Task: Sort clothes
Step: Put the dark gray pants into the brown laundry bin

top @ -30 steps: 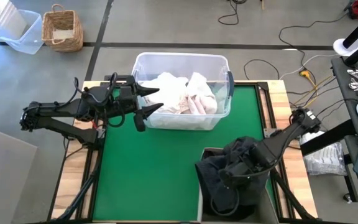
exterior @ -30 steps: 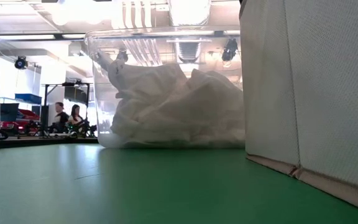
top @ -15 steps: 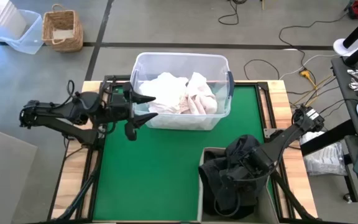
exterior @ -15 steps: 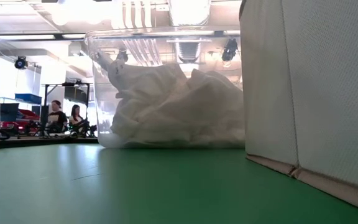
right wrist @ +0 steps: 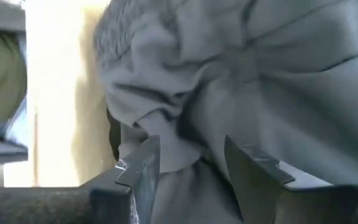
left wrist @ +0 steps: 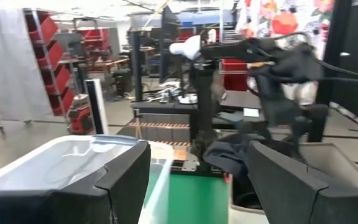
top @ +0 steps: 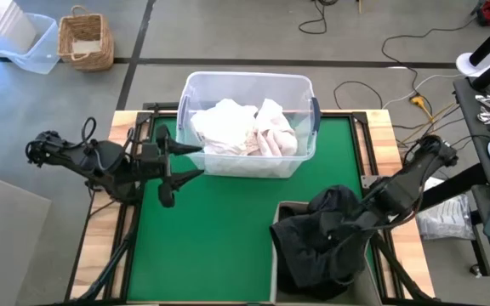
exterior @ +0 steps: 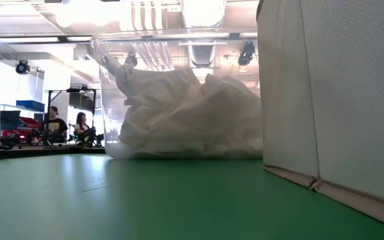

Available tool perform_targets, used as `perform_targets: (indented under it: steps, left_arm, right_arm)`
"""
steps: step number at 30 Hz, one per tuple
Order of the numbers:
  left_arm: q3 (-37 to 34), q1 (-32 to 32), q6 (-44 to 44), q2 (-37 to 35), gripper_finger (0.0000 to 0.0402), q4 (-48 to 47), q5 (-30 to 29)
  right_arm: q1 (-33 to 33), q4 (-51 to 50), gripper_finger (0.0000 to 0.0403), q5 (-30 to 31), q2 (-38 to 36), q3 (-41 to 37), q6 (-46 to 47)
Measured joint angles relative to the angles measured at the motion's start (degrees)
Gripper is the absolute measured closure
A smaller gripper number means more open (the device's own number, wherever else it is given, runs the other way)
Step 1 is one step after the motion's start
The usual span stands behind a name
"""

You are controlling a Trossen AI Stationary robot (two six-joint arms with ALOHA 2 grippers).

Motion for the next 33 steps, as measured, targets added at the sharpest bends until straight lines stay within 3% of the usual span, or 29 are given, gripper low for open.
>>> perform_targets:
  steps: [3,7,11,16,22,27,33]
  left_arm:
    - [0.0,-1.6,0.0,-0.1,0.0157,0.1,-0.1]
    - [0.0,-3.2,0.3,-0.1,0.0157,0.1,-0.6]
    - [0.0,-4.3,1.3,-0.1,0.0157,0.1,-6.3]
    - [0.0,-5.5,2.9,-0.8,0.0157,-0.4,-12.3]
    - [0.0,-5.6,3.1,-0.8,0.0157,-2.0,-12.7]
    - [0.0,-5.6,3.1,0.0,0.0157,-2.6,-12.7]
    - [0.0,-5.6,3.1,0.8,0.0157,-3.2,-12.7]
  right_arm:
    - [0.2,0.0,0.0228,5.1,-2.2,0.0,0.2]
    - [0.2,0.4,0.024,19.1,-3.4,-0.3,-3.1]
    - [0.2,3.0,0.0271,22.6,-1.8,-1.9,-9.2]
    - [0.2,6.2,0.0323,21.6,2.2,-2.7,-12.1]
    - [0.2,7.3,0.0383,16.5,8.4,-2.7,-12.2]
    - [0.3,9.8,0.0391,12.3,12.4,-2.8,-13.1]
    - [0.3,14.1,0.0391,3.0,15.2,-2.8,-13.2]
